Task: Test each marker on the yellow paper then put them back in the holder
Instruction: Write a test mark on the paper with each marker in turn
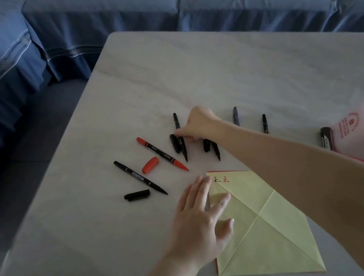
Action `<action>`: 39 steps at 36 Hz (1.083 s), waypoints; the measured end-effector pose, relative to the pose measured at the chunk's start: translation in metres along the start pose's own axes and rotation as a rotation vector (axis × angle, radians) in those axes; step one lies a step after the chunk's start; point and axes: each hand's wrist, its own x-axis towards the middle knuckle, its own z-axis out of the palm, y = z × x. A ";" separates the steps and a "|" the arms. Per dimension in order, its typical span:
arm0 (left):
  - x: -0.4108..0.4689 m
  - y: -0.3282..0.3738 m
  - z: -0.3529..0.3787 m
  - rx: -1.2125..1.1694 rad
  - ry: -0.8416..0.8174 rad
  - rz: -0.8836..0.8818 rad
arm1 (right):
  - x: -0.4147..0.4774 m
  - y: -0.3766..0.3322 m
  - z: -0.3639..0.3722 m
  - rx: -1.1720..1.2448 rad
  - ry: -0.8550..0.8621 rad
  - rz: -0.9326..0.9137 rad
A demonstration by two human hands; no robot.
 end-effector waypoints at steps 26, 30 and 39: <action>-0.002 0.002 0.005 0.042 0.017 0.006 | -0.162 0.106 -0.002 1.104 0.515 -0.006; -0.002 0.002 0.003 0.050 0.004 -0.006 | -0.154 0.100 0.018 1.041 0.440 -0.035; 0.000 0.000 0.003 0.011 -0.011 -0.026 | -0.128 0.089 0.046 0.782 0.768 0.092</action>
